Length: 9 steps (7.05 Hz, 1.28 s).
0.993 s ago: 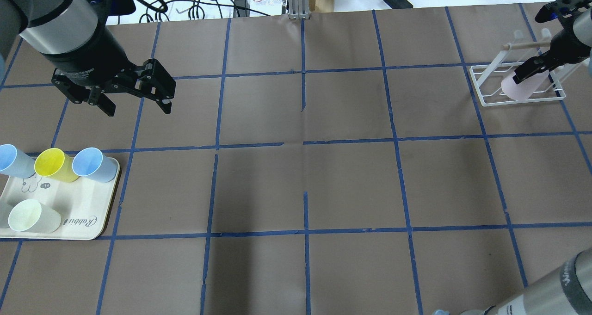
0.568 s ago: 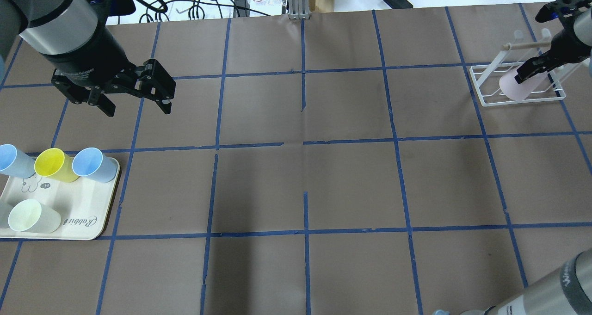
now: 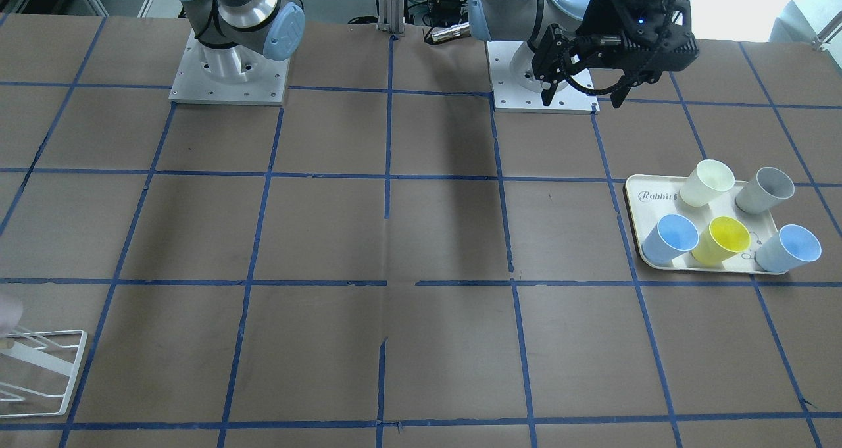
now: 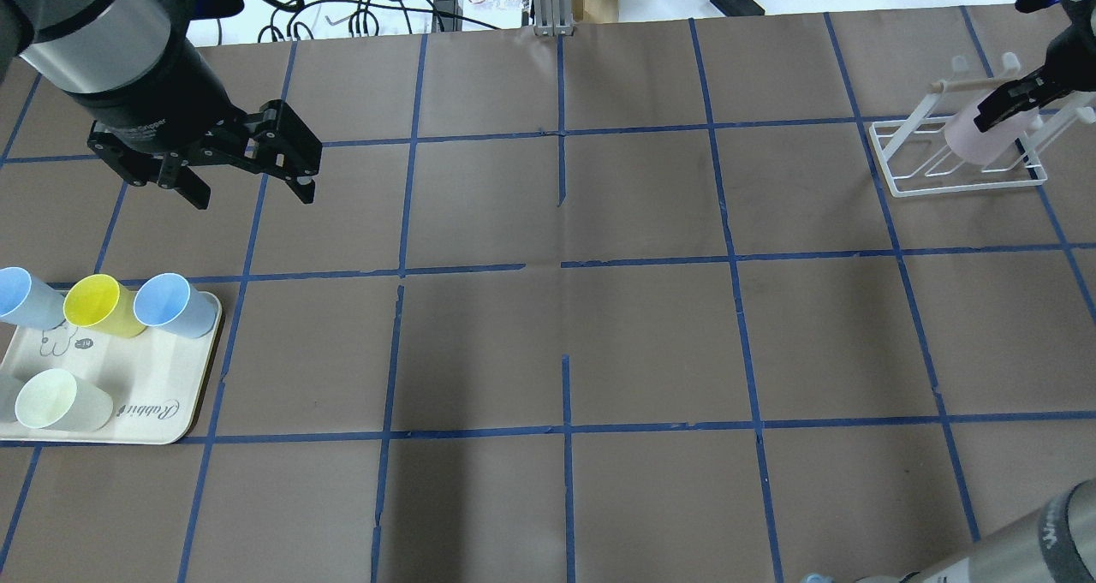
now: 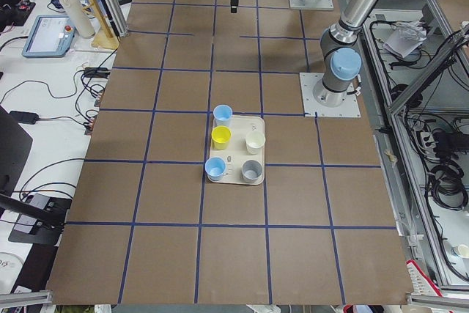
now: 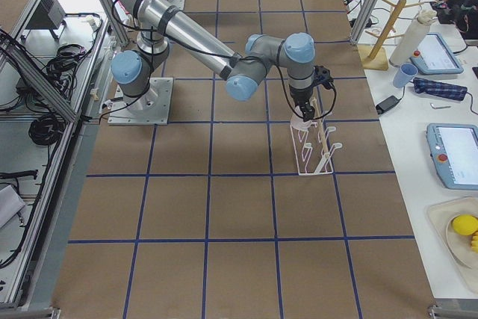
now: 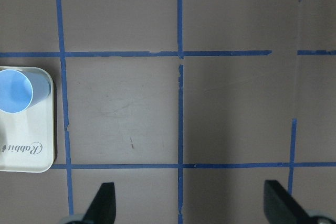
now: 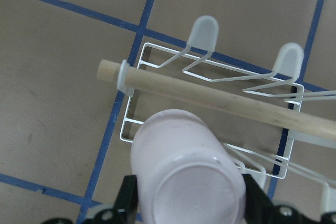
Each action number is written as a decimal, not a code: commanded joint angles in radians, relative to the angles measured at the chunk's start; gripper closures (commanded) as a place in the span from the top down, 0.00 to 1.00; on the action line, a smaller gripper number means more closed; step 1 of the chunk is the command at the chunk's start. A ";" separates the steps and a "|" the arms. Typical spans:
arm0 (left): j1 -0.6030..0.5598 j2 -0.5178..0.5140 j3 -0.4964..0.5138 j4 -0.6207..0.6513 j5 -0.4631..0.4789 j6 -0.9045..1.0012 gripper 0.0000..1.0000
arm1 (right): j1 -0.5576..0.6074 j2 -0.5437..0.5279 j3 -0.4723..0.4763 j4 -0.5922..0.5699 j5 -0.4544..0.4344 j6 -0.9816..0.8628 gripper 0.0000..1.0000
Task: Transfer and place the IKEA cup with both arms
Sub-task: 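Lift the pink cup off the rack with the right gripper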
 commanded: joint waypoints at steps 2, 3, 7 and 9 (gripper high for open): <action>0.003 0.011 0.011 -0.001 -0.067 0.002 1.00 | 0.000 -0.084 -0.002 0.095 -0.036 0.002 0.11; 0.003 0.019 0.014 -0.001 -0.076 0.002 1.00 | 0.000 -0.112 -0.002 0.107 -0.043 0.002 0.12; 0.048 0.059 -0.017 -0.032 -0.245 0.068 1.00 | 0.160 -0.249 0.001 0.318 -0.043 0.329 0.06; 0.142 0.056 -0.023 -0.132 -0.396 0.210 1.00 | 0.335 -0.284 0.001 0.443 -0.034 0.658 0.01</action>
